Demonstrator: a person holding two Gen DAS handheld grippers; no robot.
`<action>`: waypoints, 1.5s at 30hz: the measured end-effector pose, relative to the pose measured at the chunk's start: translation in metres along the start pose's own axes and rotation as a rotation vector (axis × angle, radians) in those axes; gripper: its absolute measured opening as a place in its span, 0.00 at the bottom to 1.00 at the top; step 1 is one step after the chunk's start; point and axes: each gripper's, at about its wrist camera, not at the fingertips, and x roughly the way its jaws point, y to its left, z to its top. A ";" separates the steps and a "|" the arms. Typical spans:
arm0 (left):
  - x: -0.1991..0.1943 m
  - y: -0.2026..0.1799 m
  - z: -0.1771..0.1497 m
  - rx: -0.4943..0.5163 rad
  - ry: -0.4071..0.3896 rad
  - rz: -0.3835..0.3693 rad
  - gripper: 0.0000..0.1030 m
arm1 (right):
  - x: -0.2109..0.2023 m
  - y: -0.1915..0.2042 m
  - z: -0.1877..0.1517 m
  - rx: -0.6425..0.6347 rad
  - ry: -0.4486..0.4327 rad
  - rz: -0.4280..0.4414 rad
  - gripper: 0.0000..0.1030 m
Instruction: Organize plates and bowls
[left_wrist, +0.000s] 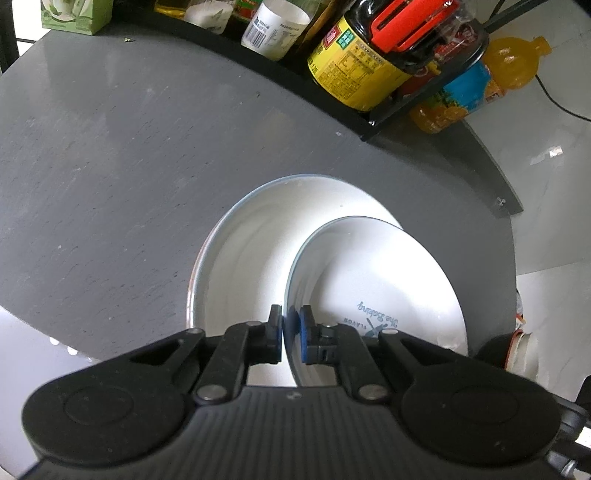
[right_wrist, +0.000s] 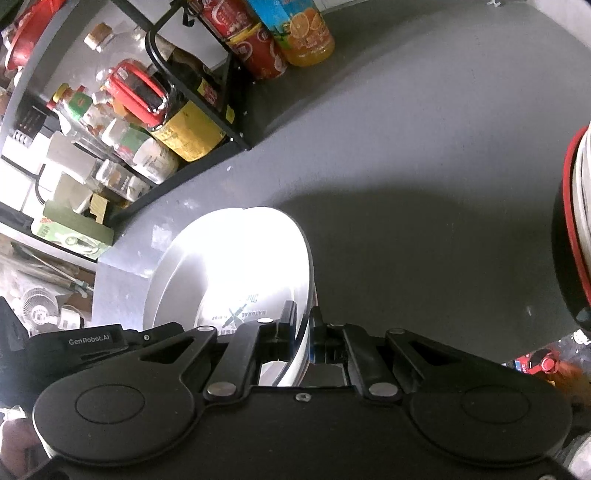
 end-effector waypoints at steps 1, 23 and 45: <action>0.000 0.000 -0.001 0.004 0.002 0.004 0.07 | 0.000 0.001 -0.001 -0.002 0.001 -0.004 0.06; 0.004 -0.010 0.000 0.046 0.061 0.161 0.21 | 0.002 0.010 -0.009 -0.028 -0.014 -0.056 0.04; -0.014 -0.019 0.002 0.128 0.026 0.317 0.64 | 0.010 0.015 -0.010 -0.060 -0.007 -0.103 0.15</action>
